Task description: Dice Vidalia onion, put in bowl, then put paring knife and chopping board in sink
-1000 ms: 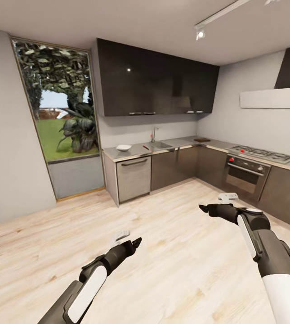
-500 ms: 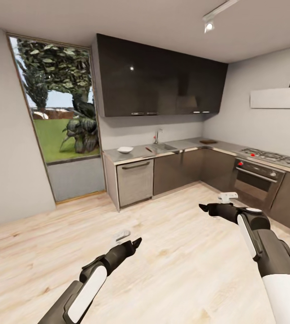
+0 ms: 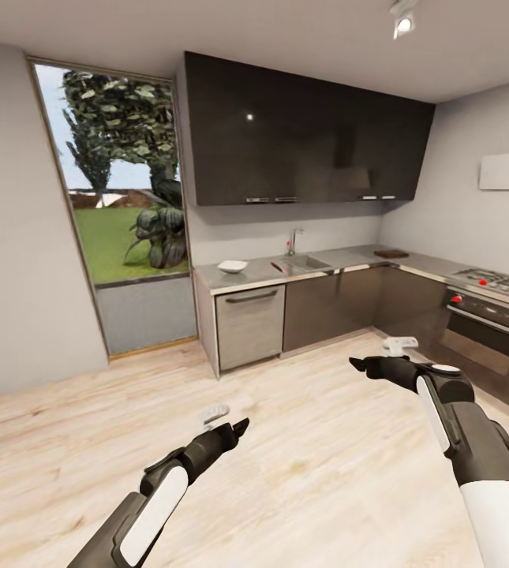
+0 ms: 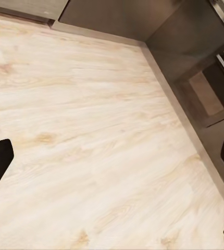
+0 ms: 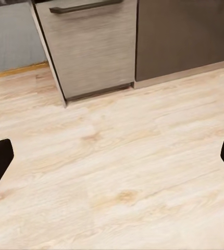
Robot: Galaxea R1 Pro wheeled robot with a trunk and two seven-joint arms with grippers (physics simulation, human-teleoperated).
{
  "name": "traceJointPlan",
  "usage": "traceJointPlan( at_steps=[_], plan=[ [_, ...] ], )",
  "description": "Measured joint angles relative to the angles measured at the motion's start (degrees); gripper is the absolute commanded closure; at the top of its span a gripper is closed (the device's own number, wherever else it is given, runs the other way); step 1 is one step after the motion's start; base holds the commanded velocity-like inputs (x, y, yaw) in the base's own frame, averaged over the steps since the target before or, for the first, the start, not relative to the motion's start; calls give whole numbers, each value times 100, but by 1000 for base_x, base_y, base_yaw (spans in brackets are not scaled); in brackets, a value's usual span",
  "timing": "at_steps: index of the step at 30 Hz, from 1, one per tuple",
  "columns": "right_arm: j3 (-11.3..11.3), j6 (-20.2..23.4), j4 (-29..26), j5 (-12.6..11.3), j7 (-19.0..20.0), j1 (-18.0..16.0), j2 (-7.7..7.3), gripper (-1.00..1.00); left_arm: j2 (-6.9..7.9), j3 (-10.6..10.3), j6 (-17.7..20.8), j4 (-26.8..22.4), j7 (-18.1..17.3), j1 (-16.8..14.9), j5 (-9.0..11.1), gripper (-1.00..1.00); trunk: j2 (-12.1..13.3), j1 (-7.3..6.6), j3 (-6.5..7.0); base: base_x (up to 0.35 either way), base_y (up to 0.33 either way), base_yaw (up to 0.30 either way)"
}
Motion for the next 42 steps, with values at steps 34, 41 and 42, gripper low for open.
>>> traceJointPlan(
  at_steps=[34,41,42],
  plan=[
    [0,-4,8,-8,16,59,0,-100,2,6,5,62,52,-1,3,-100,0,0,0,320,-178,0],
    [-225,108,-217,-57,127,-167,-5,-100,-41,152,67,-165,-67,-228,228,-100,3,5,1,0,0,0],
    [-248,108,-249,-58,127,-199,-5,-100,-41,152,66,-197,-67,-261,261,-100,-1,3,1,0,0,0]
  ],
)
